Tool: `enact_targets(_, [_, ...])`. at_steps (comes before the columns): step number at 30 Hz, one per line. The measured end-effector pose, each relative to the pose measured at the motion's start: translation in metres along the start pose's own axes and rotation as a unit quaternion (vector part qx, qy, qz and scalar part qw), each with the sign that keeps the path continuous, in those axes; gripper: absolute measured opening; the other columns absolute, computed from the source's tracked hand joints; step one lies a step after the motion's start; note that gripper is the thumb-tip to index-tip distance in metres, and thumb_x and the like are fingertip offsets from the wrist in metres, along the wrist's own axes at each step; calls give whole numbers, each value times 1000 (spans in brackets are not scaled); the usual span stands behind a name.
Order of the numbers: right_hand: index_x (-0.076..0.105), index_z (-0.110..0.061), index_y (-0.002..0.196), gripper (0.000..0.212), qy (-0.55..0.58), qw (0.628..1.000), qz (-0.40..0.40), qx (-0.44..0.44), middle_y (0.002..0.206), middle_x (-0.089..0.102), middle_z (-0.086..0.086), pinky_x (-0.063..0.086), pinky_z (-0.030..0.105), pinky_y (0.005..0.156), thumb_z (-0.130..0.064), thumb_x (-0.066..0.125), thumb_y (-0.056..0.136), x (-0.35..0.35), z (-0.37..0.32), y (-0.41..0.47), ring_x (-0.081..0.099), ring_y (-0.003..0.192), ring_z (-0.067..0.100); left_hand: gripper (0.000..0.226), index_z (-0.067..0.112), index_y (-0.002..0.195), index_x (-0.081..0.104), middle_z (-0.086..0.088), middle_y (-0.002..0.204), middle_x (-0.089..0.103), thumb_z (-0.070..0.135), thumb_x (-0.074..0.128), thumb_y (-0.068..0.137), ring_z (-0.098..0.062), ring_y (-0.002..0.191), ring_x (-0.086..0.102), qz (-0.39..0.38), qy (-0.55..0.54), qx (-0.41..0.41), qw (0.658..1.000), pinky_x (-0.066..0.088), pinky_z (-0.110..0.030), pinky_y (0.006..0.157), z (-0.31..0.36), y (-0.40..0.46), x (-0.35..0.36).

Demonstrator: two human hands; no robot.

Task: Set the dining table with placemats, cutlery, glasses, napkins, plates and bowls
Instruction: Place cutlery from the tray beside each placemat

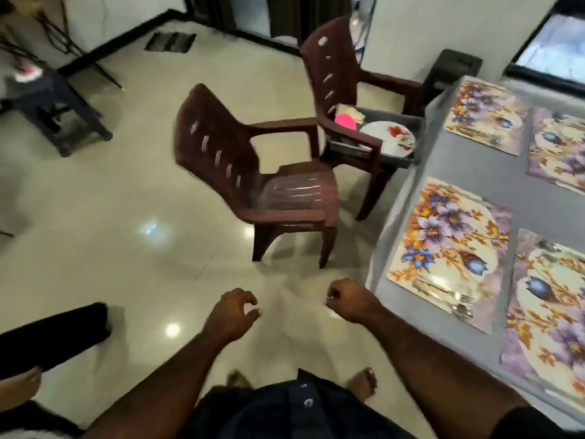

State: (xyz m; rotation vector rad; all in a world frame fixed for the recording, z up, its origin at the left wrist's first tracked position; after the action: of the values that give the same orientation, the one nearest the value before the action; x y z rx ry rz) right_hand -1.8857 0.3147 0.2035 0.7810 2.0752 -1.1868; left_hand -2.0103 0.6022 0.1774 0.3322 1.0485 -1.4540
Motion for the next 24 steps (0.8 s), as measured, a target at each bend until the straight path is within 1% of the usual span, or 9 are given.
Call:
enact_targets(1, [65, -27, 89, 17, -6, 1000, -3, 11, 104, 69, 0, 51, 34, 81, -43, 69, 89, 11, -10, 8, 65, 98, 23, 45, 29, 111, 72, 7, 109, 63, 63, 64, 83, -17, 102, 61, -3, -13, -8, 1000, 53, -37, 89, -24, -6, -10])
enact_targets(3, [64, -22, 83, 20, -15, 999, -10, 33, 97, 71, 1, 53, 35, 80, -40, 71, 87, 34, -24, 24, 67, 96, 25, 38, 32, 112, 69, 9, 111, 61, 61, 69, 87, -16, 101, 61, -12, -32, -28, 999, 52, -35, 88, -71, -19, -30])
enact_targets(6, [69, -15, 85, 24, -21, 998, -32, 49, 90, 70, 1, 50, 33, 77, -38, 75, 88, 58, -66, 43, 66, 92, 25, 23, 38, 106, 63, 11, 108, 62, 51, 76, 91, -11, 94, 62, 10, -72, -91, 993, 48, -28, 83, -146, -42, -72])
enact_targets(8, [69, -15, 83, 23, -5, 998, -44, 52, 81, 64, -6, 42, 29, 73, -36, 75, 90, 62, -96, 52, 61, 84, 19, 21, 37, 100, 64, 12, 103, 64, 48, 79, 90, -10, 90, 63, 39, -89, -129, 987, 46, -27, 80, -184, -53, -99])
enact_targets(11, [72, -14, 84, 20, -3, 996, -66, 62, 75, 60, -13, 37, 25, 70, -33, 75, 91, 71, -131, 77, 56, 75, 12, 17, 32, 91, 70, 11, 96, 71, 43, 82, 88, -12, 87, 68, 67, -147, -197, 967, 52, -29, 80, -238, -62, -128])
enact_targets(15, [69, -18, 82, 24, -19, 992, -103, 73, 85, 70, -5, 46, 29, 72, -41, 75, 87, 84, -158, 133, 65, 85, 18, 15, 28, 85, 72, 10, 89, 74, 37, 83, 89, -10, 83, 67, 83, -206, -254, 941, 50, -28, 74, -285, -57, -154])
enact_targets(17, [67, -19, 80, 23, -31, 989, -128, 70, 84, 69, -6, 49, 30, 72, -40, 75, 86, 89, -174, 167, 65, 82, 17, 14, 27, 83, 73, 9, 87, 74, 35, 83, 89, -9, 83, 68, 86, -221, -277, 931, 49, -26, 72, -308, -51, -165])
enact_targets(20, [63, -20, 76, 22, -33, 986, -154, 52, 80, 65, -10, 44, 27, 64, -35, 74, 88, 92, -219, 231, 61, 76, 11, 14, 27, 84, 74, 8, 82, 75, 37, 83, 89, -11, 82, 70, 78, -227, -311, 920, 52, -28, 74, -348, -32, -188])
enact_targets(24, [58, -23, 75, 24, -72, 979, -192, 3, 88, 66, -6, 46, 30, 75, -39, 70, 89, 87, -301, 320, 65, 93, 19, 15, 18, 86, 77, -3, 78, 77, 31, 81, 92, -24, 78, 75, 116, -272, -390, 872, 55, -33, 69, -398, -8, -248])
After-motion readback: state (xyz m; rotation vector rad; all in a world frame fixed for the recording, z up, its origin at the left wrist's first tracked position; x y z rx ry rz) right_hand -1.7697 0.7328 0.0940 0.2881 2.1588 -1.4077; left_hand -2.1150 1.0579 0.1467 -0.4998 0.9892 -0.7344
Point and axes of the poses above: each hand's wrist, its own y-axis towards the middle knuckle, its own x-axis out of the palm, z = x × y, the point moved 7 cm from there along y, towards the middle knuckle
